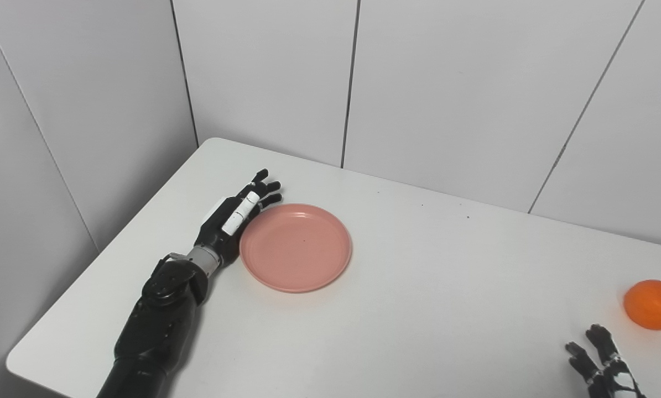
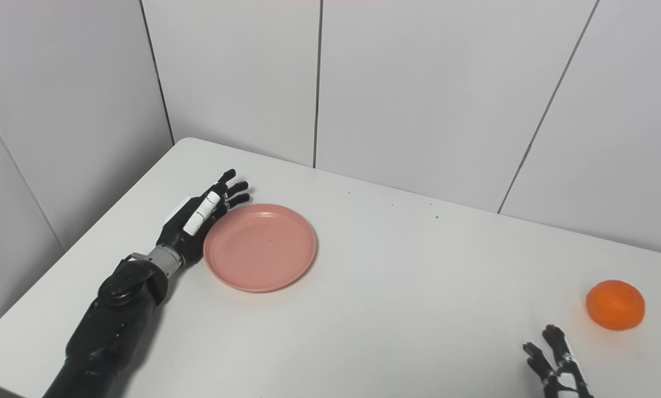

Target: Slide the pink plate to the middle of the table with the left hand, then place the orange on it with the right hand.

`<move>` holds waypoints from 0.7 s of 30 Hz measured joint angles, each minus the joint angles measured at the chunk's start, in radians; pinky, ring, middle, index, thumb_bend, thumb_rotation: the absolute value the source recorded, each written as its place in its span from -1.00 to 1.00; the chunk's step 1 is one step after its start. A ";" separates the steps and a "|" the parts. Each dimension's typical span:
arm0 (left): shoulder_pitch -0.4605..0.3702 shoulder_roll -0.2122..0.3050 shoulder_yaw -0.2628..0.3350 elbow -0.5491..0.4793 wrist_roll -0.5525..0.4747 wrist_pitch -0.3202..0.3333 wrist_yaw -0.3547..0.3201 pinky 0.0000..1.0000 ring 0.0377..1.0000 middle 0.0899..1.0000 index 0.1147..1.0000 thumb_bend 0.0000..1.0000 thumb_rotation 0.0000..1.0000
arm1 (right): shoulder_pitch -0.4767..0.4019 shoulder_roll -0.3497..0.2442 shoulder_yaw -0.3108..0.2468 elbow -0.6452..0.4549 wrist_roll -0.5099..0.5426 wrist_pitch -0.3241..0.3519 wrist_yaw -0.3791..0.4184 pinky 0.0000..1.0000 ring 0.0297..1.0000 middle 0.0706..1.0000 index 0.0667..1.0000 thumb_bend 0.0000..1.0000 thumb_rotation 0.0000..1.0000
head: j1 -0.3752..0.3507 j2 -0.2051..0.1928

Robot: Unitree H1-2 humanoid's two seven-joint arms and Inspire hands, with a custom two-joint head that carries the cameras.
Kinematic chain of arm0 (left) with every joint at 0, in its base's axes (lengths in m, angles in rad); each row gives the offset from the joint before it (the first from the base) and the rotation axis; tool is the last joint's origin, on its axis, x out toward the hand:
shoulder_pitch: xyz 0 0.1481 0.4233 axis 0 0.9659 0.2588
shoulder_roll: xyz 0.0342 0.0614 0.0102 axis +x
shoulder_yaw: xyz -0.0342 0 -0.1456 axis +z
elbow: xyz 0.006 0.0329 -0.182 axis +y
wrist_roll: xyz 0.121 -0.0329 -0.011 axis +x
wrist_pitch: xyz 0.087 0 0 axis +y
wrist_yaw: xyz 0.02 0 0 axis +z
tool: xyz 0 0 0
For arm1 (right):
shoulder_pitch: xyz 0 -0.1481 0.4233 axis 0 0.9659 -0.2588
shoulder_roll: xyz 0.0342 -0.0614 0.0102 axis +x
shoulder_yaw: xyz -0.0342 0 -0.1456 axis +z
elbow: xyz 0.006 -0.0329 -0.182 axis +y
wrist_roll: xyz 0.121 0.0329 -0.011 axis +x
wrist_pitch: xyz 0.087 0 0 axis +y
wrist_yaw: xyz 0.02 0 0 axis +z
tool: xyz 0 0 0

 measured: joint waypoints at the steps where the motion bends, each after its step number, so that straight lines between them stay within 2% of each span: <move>1: 0.000 -0.007 -0.005 -0.003 0.001 0.000 0.000 0.66 0.81 0.85 1.00 0.73 0.43 | 0.000 0.000 0.001 0.000 0.000 0.000 0.000 0.78 0.72 0.90 0.86 0.45 1.00 | -0.002 0.000; 7: 0.000 -0.025 -0.020 -0.015 0.022 -0.004 0.006 0.68 0.80 0.82 1.00 0.79 0.44 | 0.000 -0.001 0.003 -0.001 0.001 0.000 -0.001 0.79 0.72 0.89 0.85 0.46 1.00 | -0.006 0.002; 9: 0.000 -0.031 -0.022 -0.017 0.036 -0.004 0.022 0.63 0.79 0.83 1.00 0.80 0.46 | 0.000 -0.001 0.003 -0.001 0.001 0.000 -0.002 0.78 0.72 0.89 0.86 0.45 1.00 | -0.008 0.003; 13: 0.000 -0.064 -0.025 -0.019 0.064 -0.015 0.062 0.66 0.80 0.84 1.00 0.80 0.46 | 0.000 -0.001 0.004 -0.001 0.000 0.000 -0.003 0.78 0.71 0.88 0.86 0.46 1.00 | -0.014 0.005; 21: 0.000 -0.094 -0.045 -0.032 0.069 -0.015 0.071 0.75 0.85 0.87 1.00 0.71 0.48 | 0.002 -0.001 0.007 -0.006 -0.005 0.000 -0.010 0.75 0.70 0.88 0.85 0.47 1.00 | -0.021 0.008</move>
